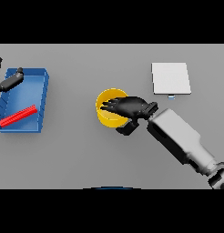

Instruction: Pick up the red beaker and tilt it to pour out 1 green nut into yellow bowl. Pick up the yellow bowl and place it on the metallic measuring scale.

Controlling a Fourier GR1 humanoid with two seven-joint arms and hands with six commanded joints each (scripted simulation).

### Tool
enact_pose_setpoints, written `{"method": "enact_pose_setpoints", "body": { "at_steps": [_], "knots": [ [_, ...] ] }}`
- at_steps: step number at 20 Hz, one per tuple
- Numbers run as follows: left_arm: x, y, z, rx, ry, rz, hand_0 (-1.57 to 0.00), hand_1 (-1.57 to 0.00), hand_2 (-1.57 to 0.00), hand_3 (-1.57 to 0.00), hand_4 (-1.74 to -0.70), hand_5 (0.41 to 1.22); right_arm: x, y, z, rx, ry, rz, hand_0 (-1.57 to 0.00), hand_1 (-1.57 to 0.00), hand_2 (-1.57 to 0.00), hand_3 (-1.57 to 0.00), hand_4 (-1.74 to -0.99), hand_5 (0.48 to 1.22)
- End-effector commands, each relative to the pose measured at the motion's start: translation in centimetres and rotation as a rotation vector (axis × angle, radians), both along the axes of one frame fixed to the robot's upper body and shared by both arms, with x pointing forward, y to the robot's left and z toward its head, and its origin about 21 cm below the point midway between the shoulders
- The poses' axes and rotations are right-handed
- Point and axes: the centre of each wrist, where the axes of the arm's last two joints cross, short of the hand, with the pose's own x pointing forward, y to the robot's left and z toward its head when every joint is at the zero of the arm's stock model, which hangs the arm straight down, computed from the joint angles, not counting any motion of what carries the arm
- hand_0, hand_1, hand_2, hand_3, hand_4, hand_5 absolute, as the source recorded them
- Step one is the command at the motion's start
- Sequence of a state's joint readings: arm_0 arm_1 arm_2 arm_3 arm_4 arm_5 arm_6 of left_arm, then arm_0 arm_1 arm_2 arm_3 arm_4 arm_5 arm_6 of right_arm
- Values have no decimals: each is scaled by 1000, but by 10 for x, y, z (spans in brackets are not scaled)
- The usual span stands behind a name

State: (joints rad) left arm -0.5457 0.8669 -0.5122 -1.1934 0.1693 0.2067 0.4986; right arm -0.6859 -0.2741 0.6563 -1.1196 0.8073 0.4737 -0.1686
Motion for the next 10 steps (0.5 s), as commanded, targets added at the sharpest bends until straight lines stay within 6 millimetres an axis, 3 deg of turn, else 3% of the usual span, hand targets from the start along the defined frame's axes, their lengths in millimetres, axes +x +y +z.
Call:
{"method": "enact_pose_setpoints", "body": {
  "at_steps": [1,4,6,7,10],
  "knots": [
    [0,0,1,-3,-3,-2,1,1,1,1,-793,729,-3,4,-1,2,0,11,1,1,-4,-11,-1308,729],
    [2,0,4,-5,-16,-15,1,1,1,1,-792,723,-3,9,-3,-50,-13,-5,-93,-107,-133,-160,-1362,820],
    [1,-1,1,-9,-13,-19,1,1,1,1,-793,723,-2,9,-4,-53,-8,12,-508,-437,-388,-359,-1425,964],
    [1,0,1,-13,-16,-15,1,1,1,1,-795,725,-2,8,-3,-63,-2,6,-721,-664,-624,-472,-1488,1016],
    [0,-1,4,-4,-21,-5,1,1,1,1,-799,728,-2,4,0,-81,48,25,-1136,-1107,-1086,-867,-1604,1116]
  ]
}}
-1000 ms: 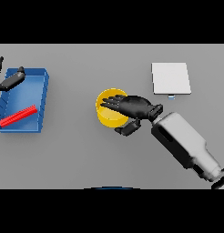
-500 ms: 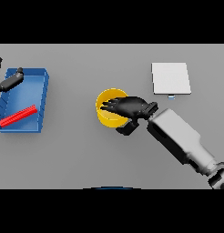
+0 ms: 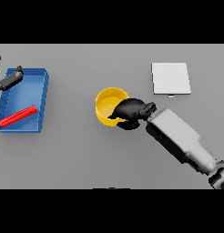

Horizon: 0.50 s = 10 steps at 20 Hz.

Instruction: Pick up the red beaker and tilt it to pour out 1 green nut into yellow bowl. Pick up the yellow bowl and place it on the metallic measuring scale.

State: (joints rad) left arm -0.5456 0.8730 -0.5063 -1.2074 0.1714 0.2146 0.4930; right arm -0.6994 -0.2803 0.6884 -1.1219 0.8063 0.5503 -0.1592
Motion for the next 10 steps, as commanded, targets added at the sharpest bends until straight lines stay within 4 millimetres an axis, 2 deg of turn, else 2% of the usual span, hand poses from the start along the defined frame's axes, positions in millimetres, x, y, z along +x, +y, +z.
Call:
{"method": "enact_pose_setpoints", "body": {
  "at_steps": [1,2,4,7,10],
  "knots": [
    [1,0,2,-4,-1,-3,1,1,1,1,-799,727,0,0,2,-7,6,-1,-1223,-1200,-1183,-932,-1628,1137],
    [-1,-1,0,-4,-1,-4,1,1,1,1,-799,727,0,-2,2,-3,15,-1,-1292,-1274,-1261,-1019,-1649,1154],
    [-1,1,4,-11,-7,1,1,1,1,1,-802,725,-1,3,2,-5,2,-16,-1393,-1381,-1314,-1142,-1682,1178],
    [-2,-1,3,-11,-4,-4,1,1,1,1,-806,724,0,-3,4,12,10,-12,-1480,-1474,-1424,-1176,-1711,1199],
    [-3,2,5,-1,-2,-3,1,1,1,1,-802,724,2,-8,20,24,-3,-13,-1524,-1521,-1470,-1192,-1726,1210]
  ]
}}
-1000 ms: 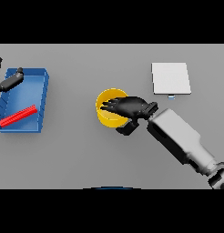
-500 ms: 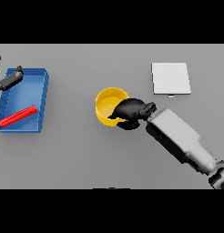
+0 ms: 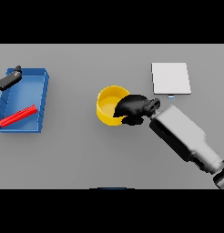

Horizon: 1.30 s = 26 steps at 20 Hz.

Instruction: Pick up the red beaker and tilt it to pour out 1 green nut into yellow bowl. Pick up the yellow bowl and place it on the metallic measuring scale.

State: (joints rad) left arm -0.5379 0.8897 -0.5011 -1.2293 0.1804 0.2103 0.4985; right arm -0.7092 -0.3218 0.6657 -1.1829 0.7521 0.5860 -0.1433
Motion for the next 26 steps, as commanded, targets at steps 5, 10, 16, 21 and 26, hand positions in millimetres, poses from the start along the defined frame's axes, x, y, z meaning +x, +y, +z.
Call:
{"method": "enact_pose_setpoints", "body": {
  "at_steps": [5,10,16,21,26],
  "knots": [
    [-1,-2,-3,4,-2,-19,1,1,1,1,-797,719,-1,-4,38,0,-61,-12,-1556,-1555,-1519,-1357,-1730,1217],
    [0,-2,3,-7,-4,-13,1,1,1,1,-806,723,3,-25,69,-15,-117,-79,-1566,-1566,-1554,-1262,-1721,1219],
    [-3,-1,6,7,-18,-7,1,1,1,1,-809,735,12,-63,91,-12,-181,-125,-1570,-1570,-1567,-1318,-1720,1220],
    [-4,-3,10,19,-16,7,1,1,1,1,-804,735,42,-95,100,-18,-249,-262,-1571,-1571,-1570,-1239,-1720,1221],
    [-6,-6,10,14,10,23,1,1,1,1,-828,765,60,-129,85,-10,-229,-388,-1571,-1571,-1571,-1193,-1720,1221]
  ]
}}
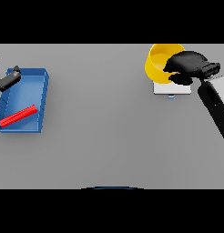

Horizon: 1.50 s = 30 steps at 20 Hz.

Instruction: Pick up the red beaker and tilt it to pour out 1 green nut into yellow bowl. Pick up the yellow bowl and place it on the metallic measuring scale.

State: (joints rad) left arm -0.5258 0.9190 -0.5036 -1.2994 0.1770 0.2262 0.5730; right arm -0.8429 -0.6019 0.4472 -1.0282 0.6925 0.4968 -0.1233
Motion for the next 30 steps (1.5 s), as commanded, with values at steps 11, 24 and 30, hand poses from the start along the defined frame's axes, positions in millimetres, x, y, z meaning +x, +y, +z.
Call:
{"method": "enact_pose_setpoints", "body": {
  "at_steps": [11,24,30],
  "knots": [
    [-3,3,-1,10,11,18,1,1,1,1,-807,749,26,-32,-43,1,16,-122,-1571,-1568,-1571,-1410,-1724,1221],
    [1,1,-1,5,16,11,1,1,1,1,-812,744,35,-32,-66,27,92,-199,-1219,-1083,-1132,-824,-1548,1053],
    [9,-3,-8,1,19,6,1,1,1,1,-809,739,38,-33,-67,27,126,-184,-319,-283,-449,-572,-1397,799]
  ]
}}
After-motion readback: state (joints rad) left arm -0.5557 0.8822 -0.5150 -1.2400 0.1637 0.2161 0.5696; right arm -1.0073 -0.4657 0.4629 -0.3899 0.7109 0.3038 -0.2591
